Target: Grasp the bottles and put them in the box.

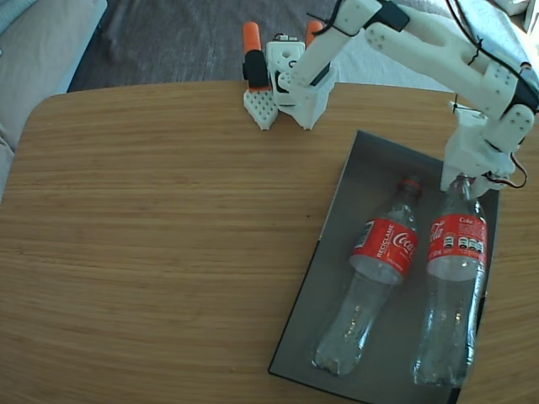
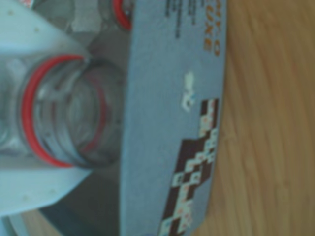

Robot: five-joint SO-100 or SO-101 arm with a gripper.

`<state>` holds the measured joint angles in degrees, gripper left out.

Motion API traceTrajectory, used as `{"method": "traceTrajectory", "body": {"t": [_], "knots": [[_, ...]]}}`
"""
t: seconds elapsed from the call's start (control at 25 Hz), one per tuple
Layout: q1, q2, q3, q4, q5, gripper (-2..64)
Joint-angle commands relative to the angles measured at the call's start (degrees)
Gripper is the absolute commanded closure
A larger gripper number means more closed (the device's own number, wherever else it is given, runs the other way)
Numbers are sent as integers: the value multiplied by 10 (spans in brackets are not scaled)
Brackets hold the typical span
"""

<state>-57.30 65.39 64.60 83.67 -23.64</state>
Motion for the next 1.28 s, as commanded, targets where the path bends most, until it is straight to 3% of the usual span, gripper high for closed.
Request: {"method": "traceTrajectory", "body": {"t": [0.0,0.28,0.48,0.56,0.92,1.24], "knots": [[3,12,-2,-4,2,616],[3,-10,-28,-4,3,592],[4,-8,-35,6,27,338],[4,-8,-36,19,44,281],[30,-5,-40,24,39,274],[132,58,-105,45,36,275]]}}
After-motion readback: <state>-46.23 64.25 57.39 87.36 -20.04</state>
